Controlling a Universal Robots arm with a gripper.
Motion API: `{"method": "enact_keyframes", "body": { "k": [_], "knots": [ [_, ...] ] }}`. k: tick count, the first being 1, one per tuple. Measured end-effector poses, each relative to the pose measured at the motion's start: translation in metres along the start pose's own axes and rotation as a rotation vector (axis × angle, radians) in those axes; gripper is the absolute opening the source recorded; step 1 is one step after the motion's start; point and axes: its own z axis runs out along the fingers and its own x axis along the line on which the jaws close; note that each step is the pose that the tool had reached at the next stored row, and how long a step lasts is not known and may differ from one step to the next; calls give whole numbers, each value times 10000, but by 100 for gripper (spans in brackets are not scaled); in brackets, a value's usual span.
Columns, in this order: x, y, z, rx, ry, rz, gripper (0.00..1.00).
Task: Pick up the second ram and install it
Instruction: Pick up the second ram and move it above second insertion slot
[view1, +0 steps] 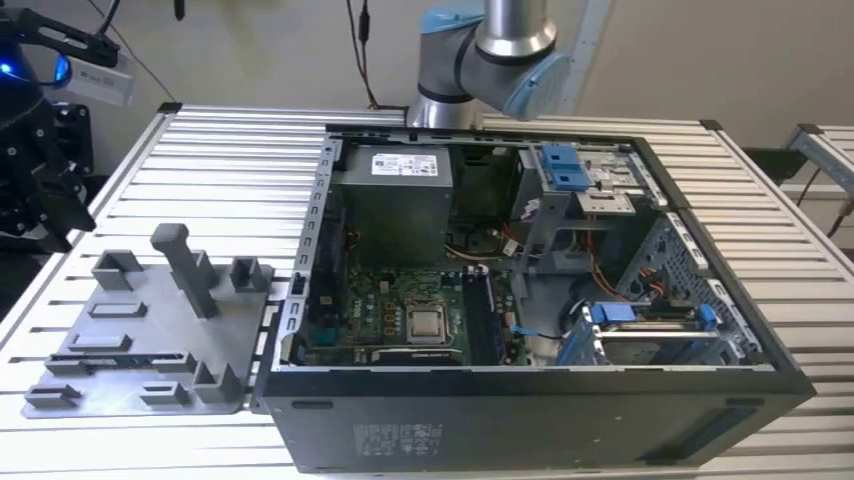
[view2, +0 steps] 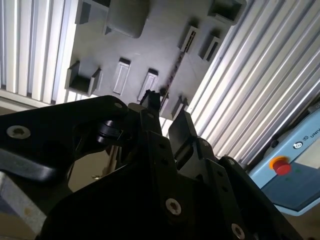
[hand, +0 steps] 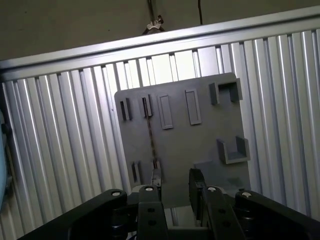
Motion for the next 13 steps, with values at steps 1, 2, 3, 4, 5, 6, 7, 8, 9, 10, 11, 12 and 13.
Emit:
{"method": "enact_keyframes", "body": {
  "k": [1,2,3,4,5,6,7,8,9,10,11,12,13],
  "knots": [
    [-3,1,5,6,-1,1,36],
    [-8,2,17,18,-2,2,36],
    [-11,2,34,25,4,2,36],
    [-11,2,52,34,3,0,36],
    [-11,2,70,37,3,-3,36],
    [-11,2,88,40,2,-6,36],
    [-12,4,101,39,3,-7,36],
    [-12,5,115,40,3,-13,36],
    [-11,8,129,40,3,-23,36],
    [-12,11,143,40,3,-36,36],
    [-11,16,158,41,3,-65,36],
    [-10,22,170,42,3,-128,36],
    [-9,25,180,43,3,-216,36]
  ]
}}
